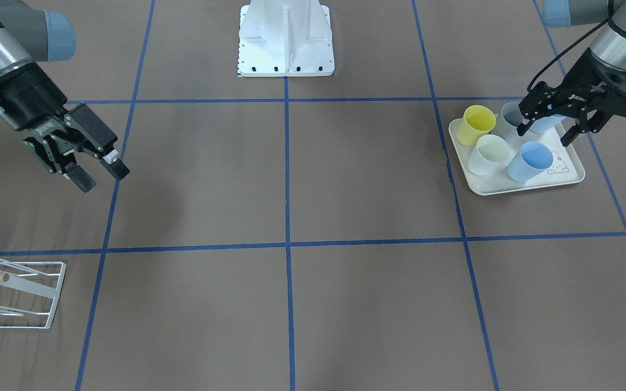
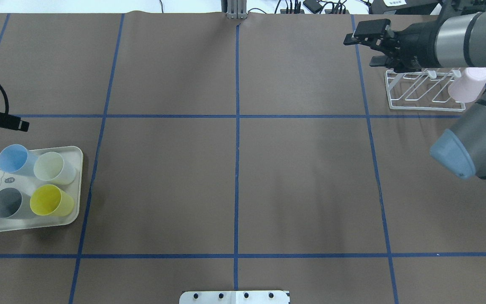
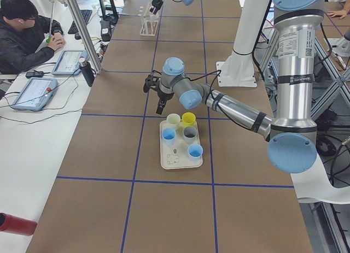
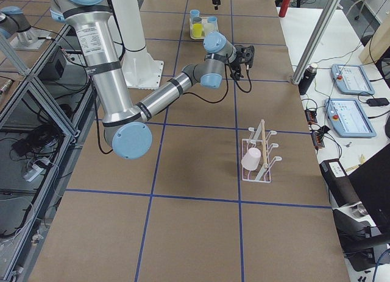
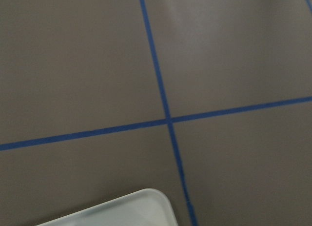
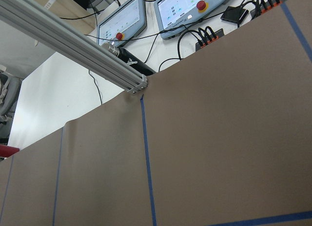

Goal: Transfer IKEA cup to right arm and place on rack

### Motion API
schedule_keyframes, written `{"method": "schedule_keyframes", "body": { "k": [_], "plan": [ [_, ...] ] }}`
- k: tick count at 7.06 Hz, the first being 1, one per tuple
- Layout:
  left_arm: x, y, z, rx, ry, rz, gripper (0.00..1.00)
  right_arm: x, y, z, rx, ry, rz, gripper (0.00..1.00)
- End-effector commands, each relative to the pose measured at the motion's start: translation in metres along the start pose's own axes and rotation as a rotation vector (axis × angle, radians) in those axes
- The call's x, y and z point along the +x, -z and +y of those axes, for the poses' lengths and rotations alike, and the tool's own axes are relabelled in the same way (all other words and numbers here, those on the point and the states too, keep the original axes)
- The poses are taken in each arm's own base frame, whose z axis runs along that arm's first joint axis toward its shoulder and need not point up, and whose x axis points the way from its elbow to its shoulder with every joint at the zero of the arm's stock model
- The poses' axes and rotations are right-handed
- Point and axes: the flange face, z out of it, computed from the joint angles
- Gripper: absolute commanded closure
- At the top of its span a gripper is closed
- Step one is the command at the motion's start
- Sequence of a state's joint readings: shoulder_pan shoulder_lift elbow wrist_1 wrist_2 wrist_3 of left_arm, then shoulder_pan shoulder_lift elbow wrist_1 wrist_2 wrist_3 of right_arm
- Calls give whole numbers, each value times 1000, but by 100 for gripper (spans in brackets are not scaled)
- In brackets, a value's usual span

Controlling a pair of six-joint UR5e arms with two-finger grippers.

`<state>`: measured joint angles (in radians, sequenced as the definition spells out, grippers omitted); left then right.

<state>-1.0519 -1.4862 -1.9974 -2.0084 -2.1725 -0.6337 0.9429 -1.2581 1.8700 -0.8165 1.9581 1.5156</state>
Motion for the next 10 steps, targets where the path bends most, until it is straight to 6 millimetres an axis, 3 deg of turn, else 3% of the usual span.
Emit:
{"method": "schedule_keyframes", "body": {
  "k": [1, 4, 10],
  "plan": [
    [-46, -40, 18, -81, -44, -51, 0, -10, -19, 19, -6, -12, -11, 0],
    [-96, -87, 33, -79, -62, -48, 0, -14, -22, 24, -15, -19, -17, 0],
    [-92, -91, 35, -67, -85, -29, 2, -14, -20, 24, -15, -22, -18, 0]
  ]
}}
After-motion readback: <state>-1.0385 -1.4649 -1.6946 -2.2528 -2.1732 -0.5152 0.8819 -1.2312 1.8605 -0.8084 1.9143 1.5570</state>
